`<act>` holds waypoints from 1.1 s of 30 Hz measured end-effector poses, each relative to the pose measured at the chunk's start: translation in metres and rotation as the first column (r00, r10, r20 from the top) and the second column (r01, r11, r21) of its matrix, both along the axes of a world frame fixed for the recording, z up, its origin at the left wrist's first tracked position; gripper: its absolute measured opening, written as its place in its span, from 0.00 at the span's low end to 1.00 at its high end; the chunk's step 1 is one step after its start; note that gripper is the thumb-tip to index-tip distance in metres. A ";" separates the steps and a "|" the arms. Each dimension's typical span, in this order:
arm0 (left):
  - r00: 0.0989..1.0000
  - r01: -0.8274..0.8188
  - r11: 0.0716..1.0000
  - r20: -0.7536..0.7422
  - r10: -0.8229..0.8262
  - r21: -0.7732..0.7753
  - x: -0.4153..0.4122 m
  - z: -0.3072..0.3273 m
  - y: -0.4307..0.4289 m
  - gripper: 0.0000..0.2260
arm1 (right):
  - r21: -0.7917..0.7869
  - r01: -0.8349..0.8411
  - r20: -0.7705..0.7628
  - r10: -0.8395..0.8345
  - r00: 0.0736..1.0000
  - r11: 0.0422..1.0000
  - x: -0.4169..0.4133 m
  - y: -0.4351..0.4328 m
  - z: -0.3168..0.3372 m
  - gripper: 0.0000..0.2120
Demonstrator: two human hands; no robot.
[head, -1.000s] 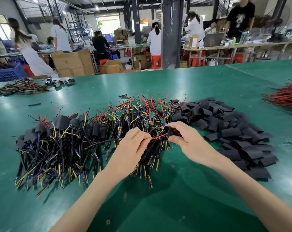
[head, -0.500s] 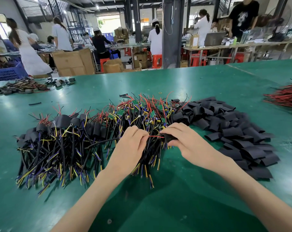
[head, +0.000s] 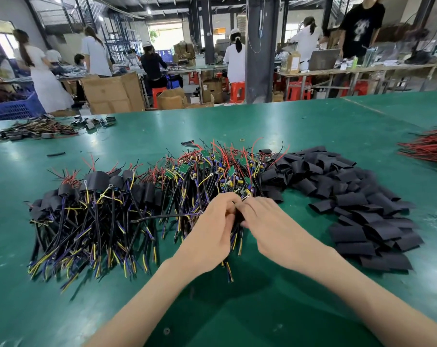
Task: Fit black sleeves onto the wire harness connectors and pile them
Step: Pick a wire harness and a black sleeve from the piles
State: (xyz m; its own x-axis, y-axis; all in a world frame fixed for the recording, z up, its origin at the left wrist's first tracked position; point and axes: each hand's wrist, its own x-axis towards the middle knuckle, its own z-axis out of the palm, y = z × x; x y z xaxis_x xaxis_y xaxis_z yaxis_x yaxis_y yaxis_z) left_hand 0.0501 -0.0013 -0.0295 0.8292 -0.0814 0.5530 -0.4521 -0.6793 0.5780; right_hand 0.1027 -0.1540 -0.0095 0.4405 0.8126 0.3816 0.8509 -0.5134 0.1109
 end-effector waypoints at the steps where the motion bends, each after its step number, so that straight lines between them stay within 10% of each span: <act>1: 1.000 0.023 1.000 0.021 -0.023 -0.006 0.000 -0.001 0.000 0.16 | -0.014 0.018 -0.008 -0.018 1.000 1.000 -0.002 0.002 -0.001 0.18; 8: 1.000 0.007 1.000 -0.015 -0.008 -0.017 0.002 0.000 0.010 0.25 | -0.106 0.058 -0.054 -0.064 0.996 0.993 -0.003 0.009 -0.017 0.31; 13: 0.987 -0.128 0.917 -0.040 0.155 0.378 -0.002 0.009 0.042 0.26 | 0.041 0.090 -0.189 -0.081 0.979 0.995 0.009 0.000 -0.013 0.25; 19: 0.928 -0.342 0.811 0.036 0.370 0.474 0.000 0.014 0.067 0.27 | 0.216 0.196 -0.324 -0.120 0.938 0.957 0.020 -0.010 -0.007 0.29; 27: 0.952 -0.151 0.985 -0.257 0.168 0.085 0.005 0.007 0.048 0.22 | 0.387 0.166 -0.418 0.012 0.908 0.907 0.029 -0.016 -0.001 0.27; 33: 0.975 -0.180 0.970 -0.161 0.154 -0.161 0.003 0.015 0.052 0.15 | 0.421 0.085 -0.378 0.089 0.921 0.903 0.033 -0.016 -0.001 0.29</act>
State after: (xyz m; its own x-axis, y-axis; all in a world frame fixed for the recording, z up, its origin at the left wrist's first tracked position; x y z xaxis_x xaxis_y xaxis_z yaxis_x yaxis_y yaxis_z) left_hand 0.0532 0.0506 -0.0140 0.8956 0.1515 0.4183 -0.2429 -0.6212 0.7450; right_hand 0.1356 -0.1699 -0.0106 0.6199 0.6127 0.4902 0.7823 -0.4341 -0.4467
